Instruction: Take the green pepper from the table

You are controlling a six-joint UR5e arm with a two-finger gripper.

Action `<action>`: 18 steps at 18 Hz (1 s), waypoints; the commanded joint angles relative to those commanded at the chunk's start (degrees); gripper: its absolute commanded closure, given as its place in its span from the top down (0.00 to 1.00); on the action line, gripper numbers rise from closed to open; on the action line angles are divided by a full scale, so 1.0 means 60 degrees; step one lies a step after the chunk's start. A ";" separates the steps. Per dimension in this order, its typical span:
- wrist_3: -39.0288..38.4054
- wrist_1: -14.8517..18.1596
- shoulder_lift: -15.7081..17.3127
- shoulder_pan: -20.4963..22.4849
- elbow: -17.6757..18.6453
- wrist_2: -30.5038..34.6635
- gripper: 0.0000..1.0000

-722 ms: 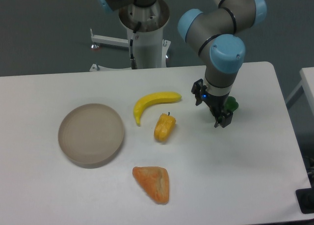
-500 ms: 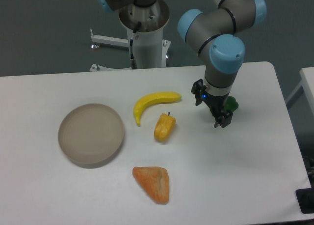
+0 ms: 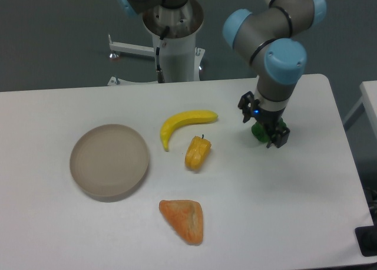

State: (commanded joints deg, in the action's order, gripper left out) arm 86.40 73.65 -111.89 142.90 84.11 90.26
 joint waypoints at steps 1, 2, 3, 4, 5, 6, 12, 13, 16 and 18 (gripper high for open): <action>0.0000 0.0000 0.0044 0.0133 0.0000 0.0015 1.00; 0.0073 -0.0015 0.0059 0.0221 0.0000 0.0015 1.00; 0.0247 -0.0029 0.0073 0.0280 0.0000 0.0015 1.00; 0.0583 -0.0044 0.0073 0.0324 0.0044 0.0029 1.00; 0.0934 -0.0117 0.0073 0.0368 0.0160 0.0029 1.00; 0.1213 -0.0219 0.0059 0.0368 0.0263 0.0029 1.00; 0.1742 -0.1081 0.0000 0.0339 0.1039 0.0029 1.00; 0.1830 -0.1128 -0.0014 0.0339 0.1113 0.0015 1.00; 0.2138 -0.1157 -0.0015 0.0324 0.1376 0.0029 1.00; 0.2197 -0.1157 0.0000 0.0339 0.1523 0.0029 1.00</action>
State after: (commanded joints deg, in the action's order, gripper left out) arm 99.58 66.71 -111.88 144.93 93.25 90.44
